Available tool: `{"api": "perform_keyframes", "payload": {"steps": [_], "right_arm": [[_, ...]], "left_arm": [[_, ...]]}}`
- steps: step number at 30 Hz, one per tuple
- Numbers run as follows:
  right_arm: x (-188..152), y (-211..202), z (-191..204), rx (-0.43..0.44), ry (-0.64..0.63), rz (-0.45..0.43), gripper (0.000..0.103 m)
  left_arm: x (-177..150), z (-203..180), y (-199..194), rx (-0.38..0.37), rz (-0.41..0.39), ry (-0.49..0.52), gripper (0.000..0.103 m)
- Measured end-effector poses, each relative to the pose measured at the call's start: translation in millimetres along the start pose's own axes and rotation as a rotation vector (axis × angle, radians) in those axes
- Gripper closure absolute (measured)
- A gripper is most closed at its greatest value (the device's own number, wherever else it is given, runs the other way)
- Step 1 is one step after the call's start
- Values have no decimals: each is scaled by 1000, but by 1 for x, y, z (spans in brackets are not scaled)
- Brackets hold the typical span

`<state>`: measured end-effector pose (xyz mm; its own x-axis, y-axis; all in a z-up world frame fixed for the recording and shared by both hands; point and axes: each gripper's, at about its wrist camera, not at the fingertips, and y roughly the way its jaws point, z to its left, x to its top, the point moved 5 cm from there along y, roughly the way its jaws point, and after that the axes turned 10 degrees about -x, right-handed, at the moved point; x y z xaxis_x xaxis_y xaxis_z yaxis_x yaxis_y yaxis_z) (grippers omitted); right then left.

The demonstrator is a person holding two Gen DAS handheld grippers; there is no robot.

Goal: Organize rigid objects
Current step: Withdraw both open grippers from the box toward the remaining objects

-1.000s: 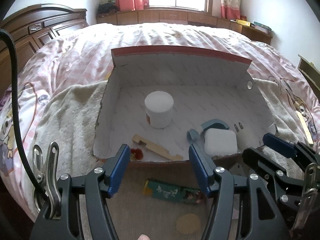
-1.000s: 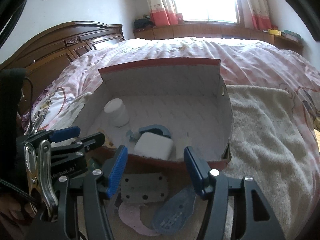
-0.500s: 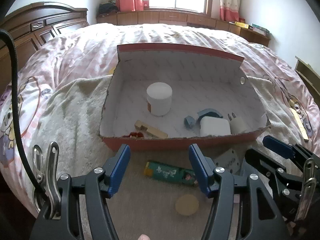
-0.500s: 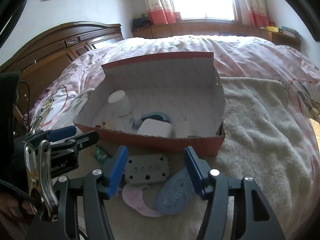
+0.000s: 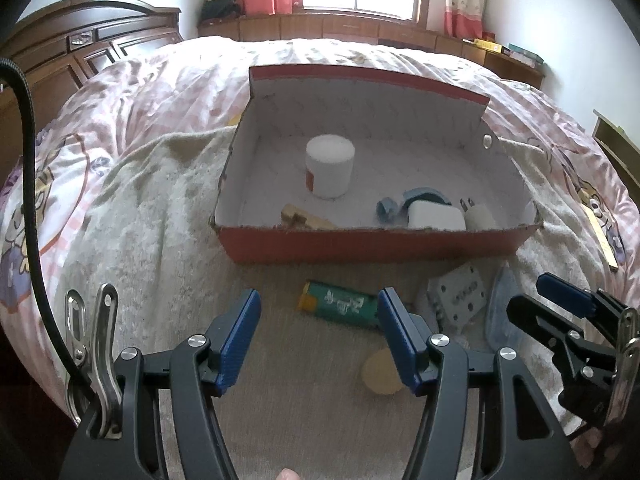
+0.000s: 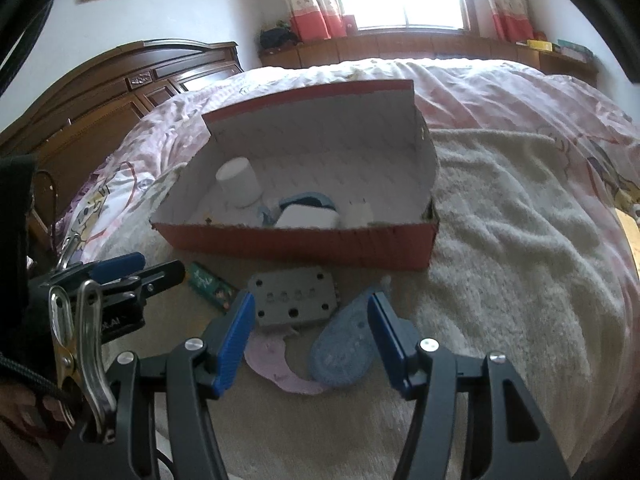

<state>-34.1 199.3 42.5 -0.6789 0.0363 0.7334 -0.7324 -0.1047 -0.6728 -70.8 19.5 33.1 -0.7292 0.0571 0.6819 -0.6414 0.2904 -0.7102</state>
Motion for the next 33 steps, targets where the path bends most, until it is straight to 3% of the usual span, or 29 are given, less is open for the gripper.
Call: {"api": "perform_keyframes", "payload": {"steps": [14, 24, 33], "right_arm": [[-35, 0, -7, -13, 8, 65, 42], [-60, 4, -14, -47, -15, 106, 42], [-63, 6, -14, -46, -20, 89, 38]], "left_arm": [[-43, 10, 7, -42, 72, -37, 41], [-52, -19, 12, -129, 85, 13, 41], [-49, -31, 28, -76, 95, 54, 41]]}}
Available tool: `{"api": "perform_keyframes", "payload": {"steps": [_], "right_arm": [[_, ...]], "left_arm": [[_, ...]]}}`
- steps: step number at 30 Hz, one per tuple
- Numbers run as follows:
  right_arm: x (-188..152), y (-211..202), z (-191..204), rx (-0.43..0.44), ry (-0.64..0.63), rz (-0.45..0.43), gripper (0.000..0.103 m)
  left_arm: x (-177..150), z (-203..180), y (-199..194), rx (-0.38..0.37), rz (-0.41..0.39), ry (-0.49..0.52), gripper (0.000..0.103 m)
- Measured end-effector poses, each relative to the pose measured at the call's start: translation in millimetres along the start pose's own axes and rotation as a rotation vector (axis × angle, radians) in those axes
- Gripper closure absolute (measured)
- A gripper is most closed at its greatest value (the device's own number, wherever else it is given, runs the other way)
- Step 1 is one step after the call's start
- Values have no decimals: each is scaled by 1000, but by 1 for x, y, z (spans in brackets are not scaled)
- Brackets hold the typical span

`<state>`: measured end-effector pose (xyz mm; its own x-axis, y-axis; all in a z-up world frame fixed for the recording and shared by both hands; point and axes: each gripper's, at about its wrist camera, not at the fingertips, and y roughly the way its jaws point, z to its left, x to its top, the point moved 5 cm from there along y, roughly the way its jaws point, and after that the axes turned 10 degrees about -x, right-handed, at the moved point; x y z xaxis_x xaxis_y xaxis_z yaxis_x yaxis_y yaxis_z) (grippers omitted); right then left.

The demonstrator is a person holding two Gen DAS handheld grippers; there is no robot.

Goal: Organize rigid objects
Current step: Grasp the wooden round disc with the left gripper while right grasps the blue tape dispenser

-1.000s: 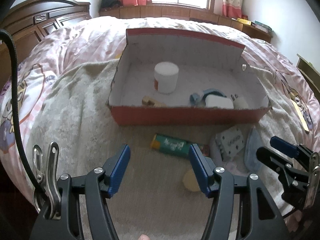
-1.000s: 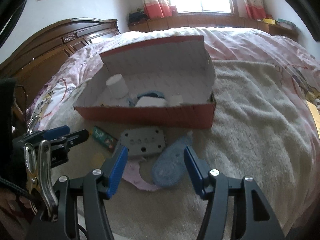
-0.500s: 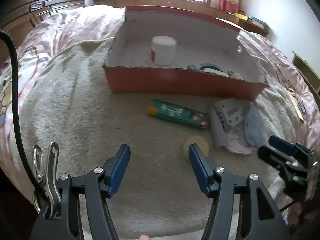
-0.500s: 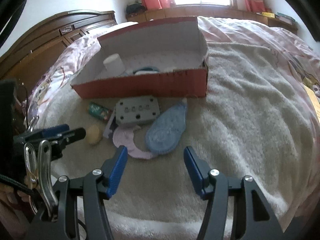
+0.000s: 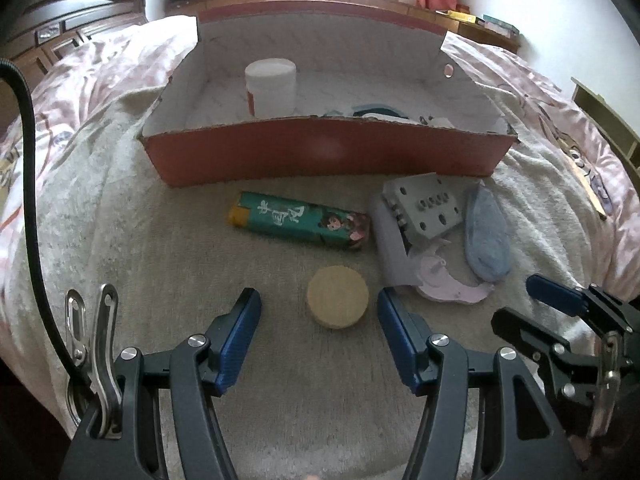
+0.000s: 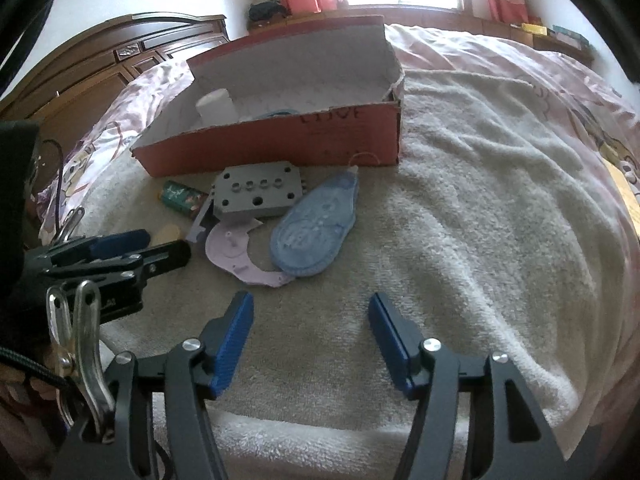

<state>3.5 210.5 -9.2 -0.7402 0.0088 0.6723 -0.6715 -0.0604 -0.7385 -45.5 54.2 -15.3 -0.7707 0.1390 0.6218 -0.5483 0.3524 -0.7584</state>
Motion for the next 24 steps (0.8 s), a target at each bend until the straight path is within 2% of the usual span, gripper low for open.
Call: {"api": "perform_keyframes", "payload": {"steps": [4, 6, 8, 10, 17, 24], "right_arm": [[-1, 1, 1, 4, -5, -11, 32], [-1, 1, 2, 6, -9, -16, 30], [-2, 1, 4, 6, -16, -20, 28], [-2, 2, 5, 7, -19, -21, 27], [3, 2, 4, 5, -3, -10, 29], [27, 15, 0, -23, 45, -15, 35]], "left_arm": [[-1, -3, 2, 31, -9, 32, 44], [-1, -3, 1, 41, -17, 45, 52], [-1, -3, 0, 37, -23, 47, 65], [-2, -2, -1, 36, -26, 44, 70], [-6, 5, -5, 23, -36, 16, 70], [-7, 4, -4, 22, -46, 14, 70]]}}
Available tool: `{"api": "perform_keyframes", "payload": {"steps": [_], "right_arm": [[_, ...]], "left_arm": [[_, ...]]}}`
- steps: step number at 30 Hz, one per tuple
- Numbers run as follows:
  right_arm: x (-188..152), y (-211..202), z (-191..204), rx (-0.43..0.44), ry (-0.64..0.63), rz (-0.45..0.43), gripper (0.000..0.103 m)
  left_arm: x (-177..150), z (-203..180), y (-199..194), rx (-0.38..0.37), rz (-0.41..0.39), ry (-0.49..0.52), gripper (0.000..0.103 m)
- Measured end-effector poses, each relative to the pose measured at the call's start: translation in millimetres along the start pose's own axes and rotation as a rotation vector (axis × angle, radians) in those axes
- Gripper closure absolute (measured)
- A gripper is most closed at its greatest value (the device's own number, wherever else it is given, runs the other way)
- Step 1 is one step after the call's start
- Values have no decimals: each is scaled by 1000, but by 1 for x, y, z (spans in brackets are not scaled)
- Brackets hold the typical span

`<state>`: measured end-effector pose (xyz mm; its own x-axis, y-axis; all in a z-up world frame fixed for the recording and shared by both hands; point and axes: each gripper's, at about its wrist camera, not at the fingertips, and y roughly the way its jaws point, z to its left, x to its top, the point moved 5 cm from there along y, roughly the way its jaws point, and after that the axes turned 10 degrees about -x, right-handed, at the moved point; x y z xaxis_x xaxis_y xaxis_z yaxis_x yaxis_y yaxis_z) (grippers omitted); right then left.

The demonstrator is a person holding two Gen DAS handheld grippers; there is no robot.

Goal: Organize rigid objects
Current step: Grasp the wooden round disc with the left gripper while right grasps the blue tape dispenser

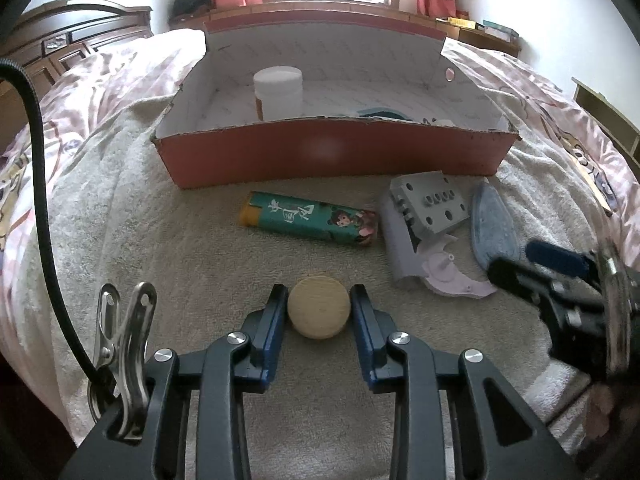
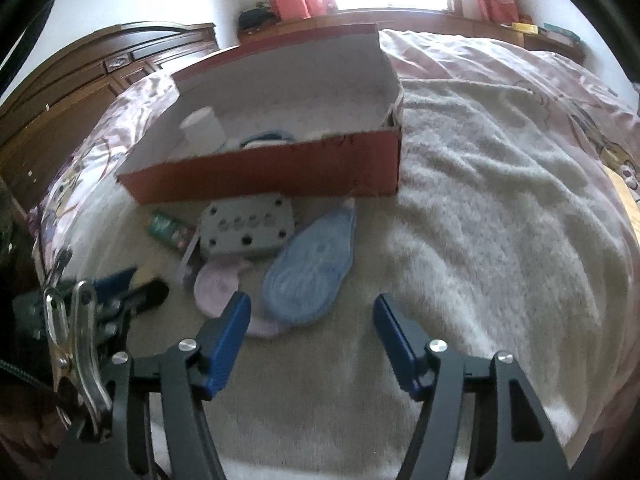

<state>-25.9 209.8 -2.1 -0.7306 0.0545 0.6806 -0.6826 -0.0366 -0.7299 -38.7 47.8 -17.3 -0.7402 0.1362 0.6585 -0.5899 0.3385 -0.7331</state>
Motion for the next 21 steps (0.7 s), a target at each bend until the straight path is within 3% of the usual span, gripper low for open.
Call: {"api": "perform_keyframes", "payload": {"steps": [8, 11, 13, 21], "right_arm": [[11, 13, 7, -56, -41, -33, 35], [10, 13, 7, -83, -72, -49, 44], [10, 12, 4, -104, -78, -56, 55], [7, 6, -5, -65, -43, -58, 58]], "left_arm": [[1, 2, 0, -14, -7, -16, 70], [1, 2, 0, -13, -9, -14, 70], [1, 2, 0, -14, -9, -16, 70], [2, 1, -1, -11, -8, -14, 71]]}}
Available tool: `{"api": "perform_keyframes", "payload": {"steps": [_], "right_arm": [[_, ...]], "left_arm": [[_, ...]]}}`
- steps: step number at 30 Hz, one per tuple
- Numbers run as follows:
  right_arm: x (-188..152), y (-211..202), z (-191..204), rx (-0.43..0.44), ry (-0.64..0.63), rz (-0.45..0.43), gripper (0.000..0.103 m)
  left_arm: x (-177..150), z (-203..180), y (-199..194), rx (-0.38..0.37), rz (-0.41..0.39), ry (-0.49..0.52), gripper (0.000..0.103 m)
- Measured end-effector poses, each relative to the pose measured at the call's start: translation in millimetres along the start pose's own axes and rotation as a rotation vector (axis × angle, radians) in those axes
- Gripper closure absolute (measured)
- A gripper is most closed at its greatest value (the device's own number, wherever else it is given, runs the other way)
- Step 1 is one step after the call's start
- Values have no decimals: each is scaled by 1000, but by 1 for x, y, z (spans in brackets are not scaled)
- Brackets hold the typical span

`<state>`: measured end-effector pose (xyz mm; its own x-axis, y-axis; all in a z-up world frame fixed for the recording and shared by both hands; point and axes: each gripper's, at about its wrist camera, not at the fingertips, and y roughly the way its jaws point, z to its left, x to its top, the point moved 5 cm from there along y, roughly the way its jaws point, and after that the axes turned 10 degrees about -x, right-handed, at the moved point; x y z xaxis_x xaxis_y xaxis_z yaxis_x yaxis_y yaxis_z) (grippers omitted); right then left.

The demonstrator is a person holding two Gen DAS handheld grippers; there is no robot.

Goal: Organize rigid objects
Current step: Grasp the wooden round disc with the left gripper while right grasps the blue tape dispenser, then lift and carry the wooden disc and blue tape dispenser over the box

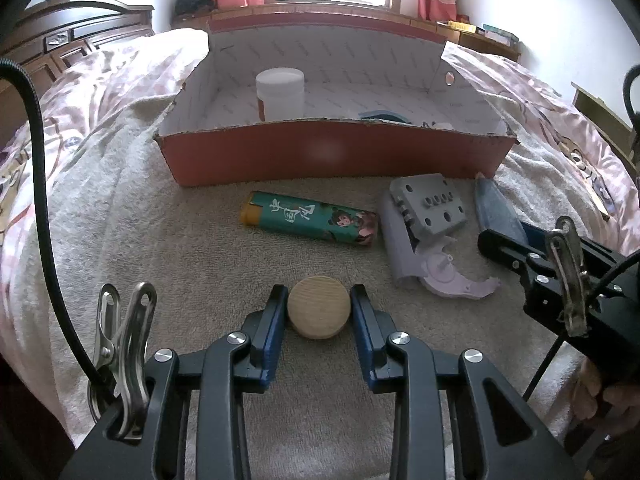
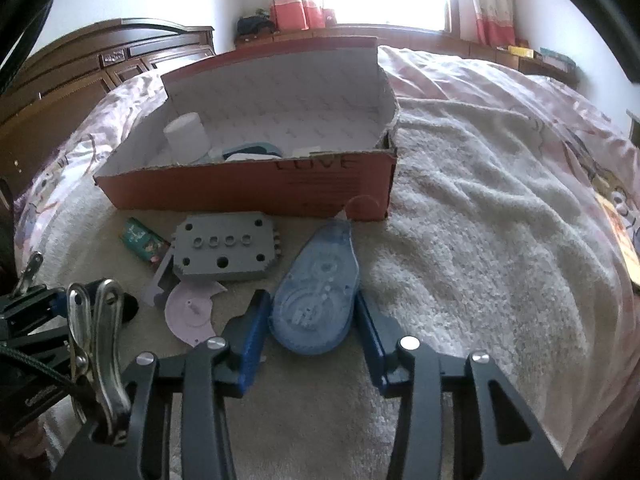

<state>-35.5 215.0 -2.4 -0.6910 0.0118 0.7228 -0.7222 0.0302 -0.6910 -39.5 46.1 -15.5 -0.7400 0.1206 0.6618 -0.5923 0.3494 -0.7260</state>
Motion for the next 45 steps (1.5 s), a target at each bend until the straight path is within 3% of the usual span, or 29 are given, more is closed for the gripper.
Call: {"api": "perform_keyframes", "payload": {"steps": [17, 31, 40, 45], "right_arm": [[-6, -17, -16, 76, 67, -20, 58], [7, -34, -12, 105, 45, -74, 59], [-6, -6, -17, 85, 54, 22, 58], [-2, -1, -14, 64, 29, 14, 54]], "left_arm": [[16, 13, -24, -6, -49, -56, 71], [62, 28, -40, 30, -131, -49, 71], [68, 24, -33, 24, -125, -40, 71], [66, 24, -29, 22, -114, -45, 71]]}}
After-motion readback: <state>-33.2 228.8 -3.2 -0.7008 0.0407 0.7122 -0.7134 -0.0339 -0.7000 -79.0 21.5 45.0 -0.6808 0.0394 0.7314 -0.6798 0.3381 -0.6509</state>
